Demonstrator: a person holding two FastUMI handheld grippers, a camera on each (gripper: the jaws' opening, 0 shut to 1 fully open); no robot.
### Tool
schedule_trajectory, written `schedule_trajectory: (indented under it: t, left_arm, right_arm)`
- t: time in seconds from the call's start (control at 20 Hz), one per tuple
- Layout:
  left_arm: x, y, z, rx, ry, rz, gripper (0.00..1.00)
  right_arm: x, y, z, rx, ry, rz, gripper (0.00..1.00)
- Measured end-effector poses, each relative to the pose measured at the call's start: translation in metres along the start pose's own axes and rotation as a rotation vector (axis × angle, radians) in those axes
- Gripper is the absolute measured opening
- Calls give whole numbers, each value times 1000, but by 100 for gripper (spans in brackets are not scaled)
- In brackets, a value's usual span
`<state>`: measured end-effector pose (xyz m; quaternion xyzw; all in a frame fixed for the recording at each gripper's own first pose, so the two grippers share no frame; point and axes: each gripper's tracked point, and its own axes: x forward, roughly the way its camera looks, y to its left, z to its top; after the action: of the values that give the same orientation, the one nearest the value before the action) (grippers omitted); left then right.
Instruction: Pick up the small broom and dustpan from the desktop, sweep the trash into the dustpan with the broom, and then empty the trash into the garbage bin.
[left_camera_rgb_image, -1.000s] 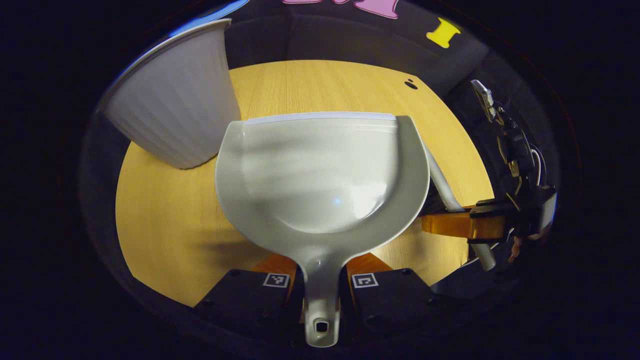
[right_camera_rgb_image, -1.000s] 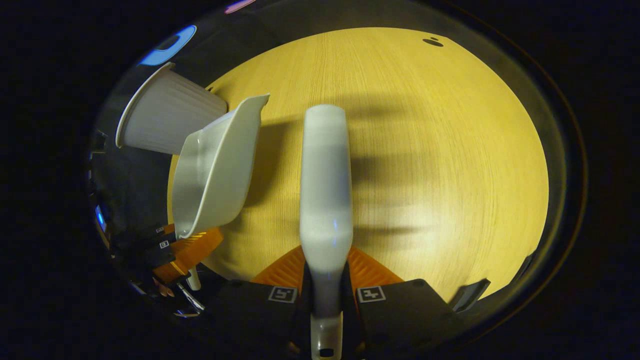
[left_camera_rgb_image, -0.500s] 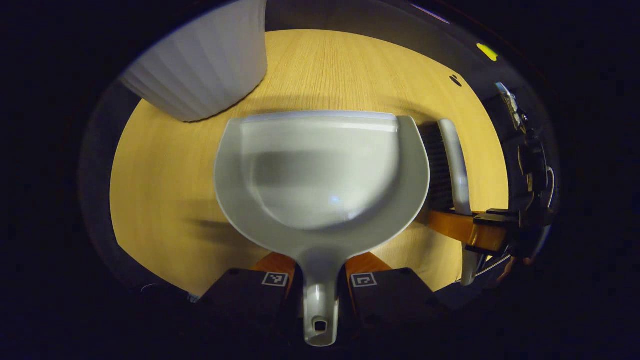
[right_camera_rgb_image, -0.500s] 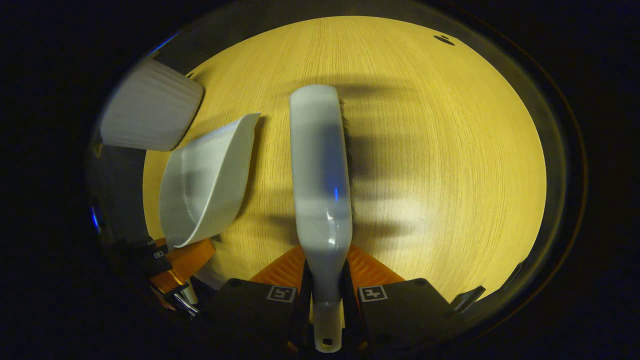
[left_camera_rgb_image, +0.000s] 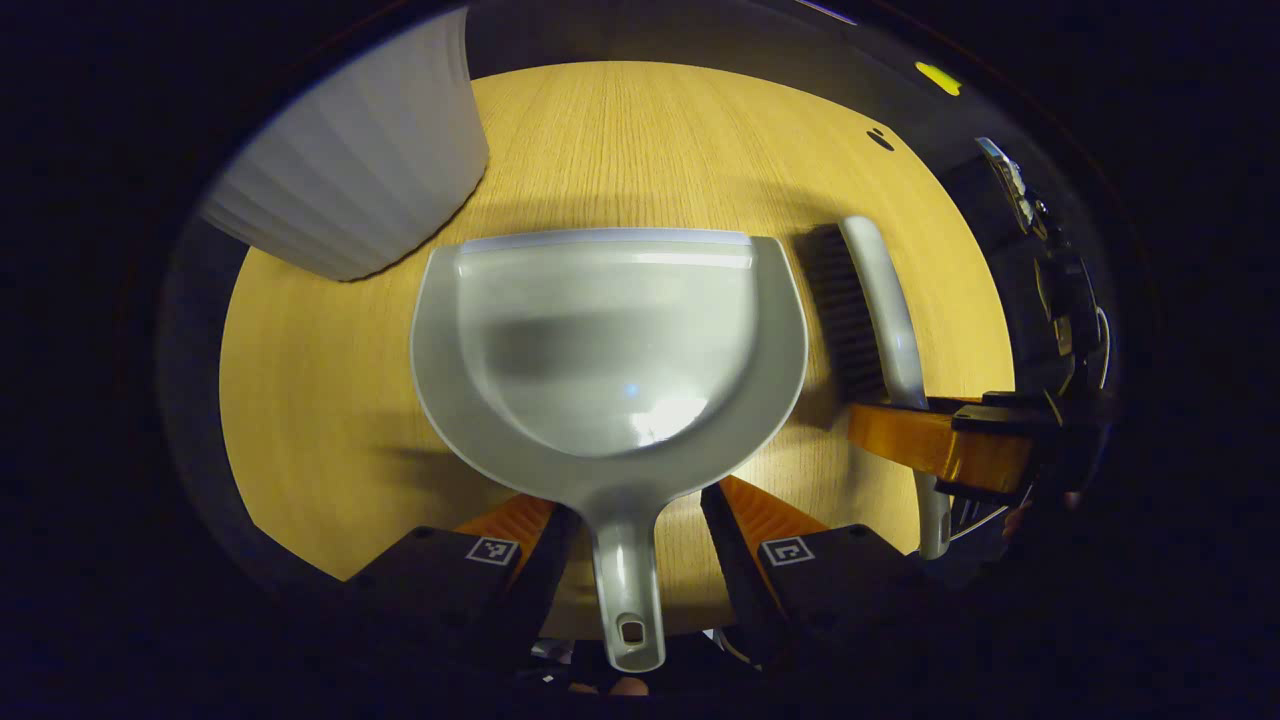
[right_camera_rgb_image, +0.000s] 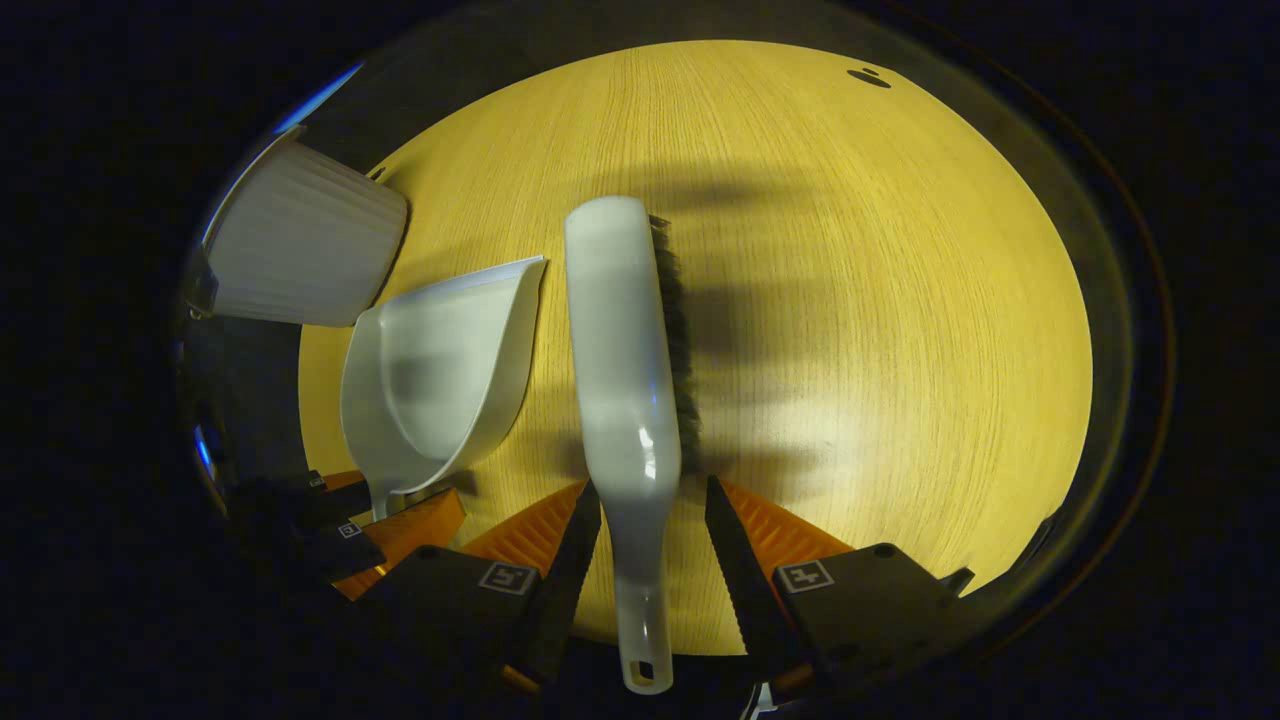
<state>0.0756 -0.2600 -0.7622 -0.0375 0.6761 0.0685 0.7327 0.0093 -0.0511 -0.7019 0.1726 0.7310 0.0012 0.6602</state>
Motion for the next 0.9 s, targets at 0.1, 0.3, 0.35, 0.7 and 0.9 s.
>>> schedule_trajectory:
  t: [0.1, 0.3, 0.35, 0.7, 0.9]
  left_arm:
    - [-8, -1, -3, 1, 2, 9, 80]
    - [-37, -5, -11, -3, -32, -9, 82]
    - [-46, -3, -12, 0, -51, 7, 83]
    - [-132, -17, 1, -56, -361, 40, 83]
    - [-215, -15, 16, -79, -688, 43, 82]
  right_arm:
    - [-13, 6, 2, 19, -23, 35, 82]
    - [-57, 11, 13, 31, -144, 78, 100]
    - [-70, 11, 17, 18, -185, 79, 99]
    - [-159, 38, 46, -98, -495, 157, 99]
    - [-221, 72, 55, -173, -738, 185, 98]
